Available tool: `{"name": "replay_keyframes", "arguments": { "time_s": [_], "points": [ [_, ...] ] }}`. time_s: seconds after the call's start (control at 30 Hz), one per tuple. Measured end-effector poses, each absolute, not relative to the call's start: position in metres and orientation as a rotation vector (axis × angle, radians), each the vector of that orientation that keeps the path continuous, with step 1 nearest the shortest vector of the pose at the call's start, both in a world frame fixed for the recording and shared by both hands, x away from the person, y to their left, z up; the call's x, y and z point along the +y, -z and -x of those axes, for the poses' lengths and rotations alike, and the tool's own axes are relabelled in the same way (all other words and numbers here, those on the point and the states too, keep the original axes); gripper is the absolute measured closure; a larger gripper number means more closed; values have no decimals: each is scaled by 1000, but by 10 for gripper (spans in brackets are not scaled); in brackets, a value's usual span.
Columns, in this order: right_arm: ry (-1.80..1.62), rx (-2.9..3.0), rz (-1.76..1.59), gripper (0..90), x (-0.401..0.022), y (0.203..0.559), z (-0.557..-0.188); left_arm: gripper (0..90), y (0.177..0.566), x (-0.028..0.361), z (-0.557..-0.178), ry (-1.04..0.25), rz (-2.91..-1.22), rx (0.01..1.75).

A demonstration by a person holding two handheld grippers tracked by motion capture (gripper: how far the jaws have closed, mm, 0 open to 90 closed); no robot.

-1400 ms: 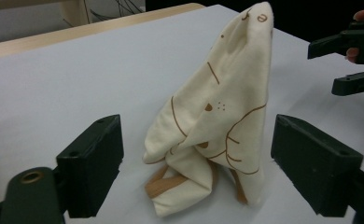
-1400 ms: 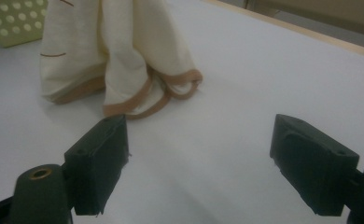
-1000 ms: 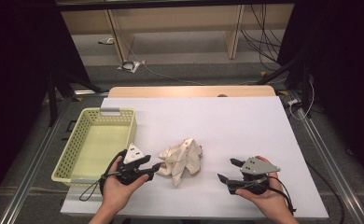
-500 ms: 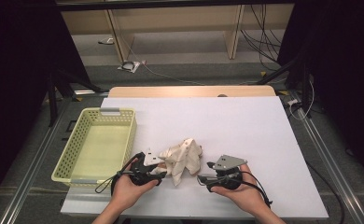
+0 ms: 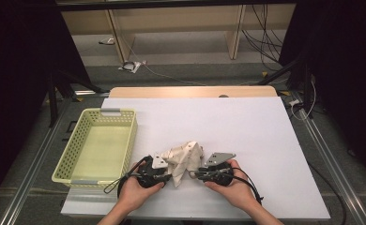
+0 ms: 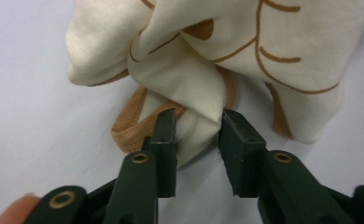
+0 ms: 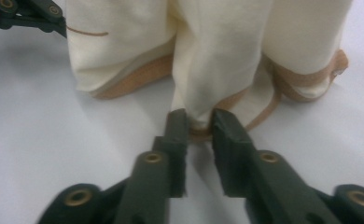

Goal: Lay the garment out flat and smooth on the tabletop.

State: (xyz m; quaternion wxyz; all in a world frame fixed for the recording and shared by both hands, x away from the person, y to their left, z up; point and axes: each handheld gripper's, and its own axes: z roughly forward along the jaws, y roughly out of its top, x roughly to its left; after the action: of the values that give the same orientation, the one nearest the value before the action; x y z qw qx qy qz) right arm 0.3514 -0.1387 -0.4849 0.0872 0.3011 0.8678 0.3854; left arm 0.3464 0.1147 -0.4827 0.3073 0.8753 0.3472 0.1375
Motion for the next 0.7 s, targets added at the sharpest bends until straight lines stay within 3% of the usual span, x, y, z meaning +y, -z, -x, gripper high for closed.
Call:
{"name": "replay_keyframes", "arguments": {
  "time_s": [0.17,0.27,0.47,0.53,0.63,0.7],
  "points": [
    [-1160,2584,-910,878,-141,482,-352,758,483,113,-345,-388,-2315,927],
    [-1154,2576,-916,878,-142,482,-352,781,484,113,-345,-403,-2319,919],
    [-1203,2504,-883,596,-137,482,-350,794,484,114,-345,-400,-2313,910],
    [-1197,2482,-845,583,-135,483,-349,797,483,114,-346,-399,-2309,900],
    [-1175,2480,-842,618,-133,485,-349,796,483,112,-346,-411,-2315,877],
    [-1171,2500,-836,706,-134,487,-350,802,484,111,-345,-422,-2322,862]
  ]
}}
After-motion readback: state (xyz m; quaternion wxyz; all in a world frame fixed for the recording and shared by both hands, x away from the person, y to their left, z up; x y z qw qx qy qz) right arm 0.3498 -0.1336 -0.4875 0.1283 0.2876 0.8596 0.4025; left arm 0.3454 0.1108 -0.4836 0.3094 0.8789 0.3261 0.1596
